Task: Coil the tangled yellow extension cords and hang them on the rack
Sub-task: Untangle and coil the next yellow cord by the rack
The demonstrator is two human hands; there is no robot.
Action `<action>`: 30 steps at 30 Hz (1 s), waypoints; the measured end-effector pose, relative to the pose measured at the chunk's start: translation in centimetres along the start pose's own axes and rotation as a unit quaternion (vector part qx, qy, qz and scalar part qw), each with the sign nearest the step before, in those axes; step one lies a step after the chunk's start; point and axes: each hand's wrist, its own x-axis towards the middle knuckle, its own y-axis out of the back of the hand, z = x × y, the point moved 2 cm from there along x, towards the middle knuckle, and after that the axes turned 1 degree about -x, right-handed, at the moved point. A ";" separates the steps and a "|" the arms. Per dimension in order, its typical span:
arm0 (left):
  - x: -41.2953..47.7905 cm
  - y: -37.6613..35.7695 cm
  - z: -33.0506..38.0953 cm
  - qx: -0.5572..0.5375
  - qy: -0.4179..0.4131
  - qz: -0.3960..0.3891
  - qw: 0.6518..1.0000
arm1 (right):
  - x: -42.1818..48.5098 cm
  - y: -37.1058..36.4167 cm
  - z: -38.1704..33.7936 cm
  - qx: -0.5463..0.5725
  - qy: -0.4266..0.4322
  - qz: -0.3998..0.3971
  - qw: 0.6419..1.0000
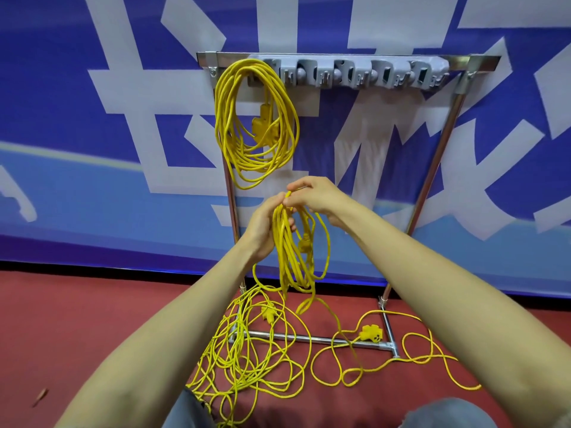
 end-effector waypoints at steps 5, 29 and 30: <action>-0.4 -0.6 0.3 0.017 -0.042 -0.001 0.999 | 0.3 0.1 0.9 -0.031 0.031 0.026 0.999; 2.5 0.2 3.8 -0.074 -0.059 0.139 0.986 | -3.3 -0.5 14.4 -0.231 0.093 -0.029 0.968; 2.4 0.0 3.9 -0.076 -0.061 0.135 0.986 | -3.2 -0.1 15.2 -0.240 0.091 -0.004 0.966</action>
